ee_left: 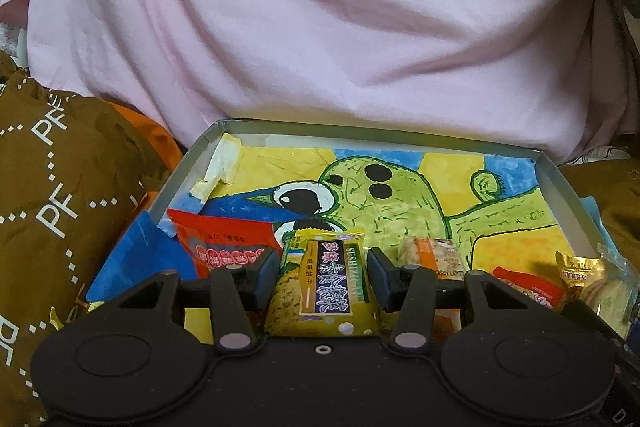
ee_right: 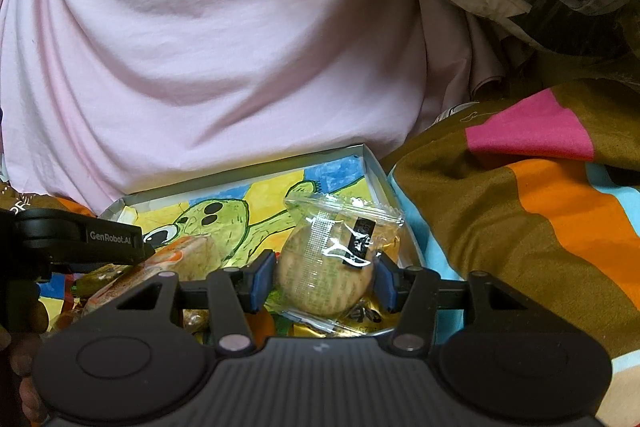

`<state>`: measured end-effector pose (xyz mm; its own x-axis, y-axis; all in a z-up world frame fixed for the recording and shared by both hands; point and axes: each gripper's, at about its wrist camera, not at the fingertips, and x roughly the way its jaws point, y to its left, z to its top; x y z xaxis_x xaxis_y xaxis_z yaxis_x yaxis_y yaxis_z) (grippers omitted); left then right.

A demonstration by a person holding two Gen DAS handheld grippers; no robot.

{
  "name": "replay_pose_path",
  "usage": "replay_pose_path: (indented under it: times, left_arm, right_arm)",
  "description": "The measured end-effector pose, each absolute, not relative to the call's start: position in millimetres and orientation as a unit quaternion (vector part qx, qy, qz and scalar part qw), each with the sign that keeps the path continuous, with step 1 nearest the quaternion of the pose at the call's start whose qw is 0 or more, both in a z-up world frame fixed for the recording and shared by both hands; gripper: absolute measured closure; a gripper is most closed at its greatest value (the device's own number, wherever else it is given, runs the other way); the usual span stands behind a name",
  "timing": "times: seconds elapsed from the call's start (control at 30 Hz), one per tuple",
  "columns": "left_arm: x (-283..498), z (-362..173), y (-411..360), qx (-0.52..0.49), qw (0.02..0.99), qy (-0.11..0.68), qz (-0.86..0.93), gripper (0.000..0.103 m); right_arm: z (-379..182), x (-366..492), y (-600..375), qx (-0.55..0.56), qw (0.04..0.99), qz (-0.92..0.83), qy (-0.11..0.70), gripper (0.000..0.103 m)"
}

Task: Organize snacks
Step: 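Open the left tool over the tray while the right tool releases the cake packet, then withdraw both tools from the tray toward the blue tube and sausages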

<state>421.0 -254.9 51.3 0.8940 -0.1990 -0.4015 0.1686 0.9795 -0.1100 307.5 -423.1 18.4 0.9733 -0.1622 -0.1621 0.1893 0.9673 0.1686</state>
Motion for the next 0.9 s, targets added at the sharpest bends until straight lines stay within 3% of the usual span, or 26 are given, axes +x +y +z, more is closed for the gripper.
replay_pose_path:
  times: [0.2,0.33,0.5,0.7,0.8,0.9]
  left_arm:
    - [420,52,-255,-0.040,0.972,0.210,-0.097,0.045]
    - [417,54,-254,-0.047,0.972,0.207,-0.099,0.030]
    - [412,60,-248,-0.063,0.973,0.198,-0.098,0.020]
    - [401,72,-237,-0.066,0.976,0.189,-0.086,0.014]
    - [392,81,-228,-0.066,0.978,0.181,-0.081,0.004]
    - [378,91,-218,-0.067,0.981,0.164,-0.072,0.003]
  right_arm:
    - [18,309,-422,0.087,0.990,-0.088,0.075,0.041]
    - [18,308,-419,0.082,0.990,-0.085,0.074,0.032]
    - [19,305,-417,0.080,0.991,-0.085,0.070,0.021]
    - [28,295,-408,0.073,0.992,-0.085,0.060,0.011]
    - [36,285,-403,0.064,0.993,-0.084,0.049,0.006]
    - [44,273,-398,0.058,0.994,-0.084,0.038,0.002]
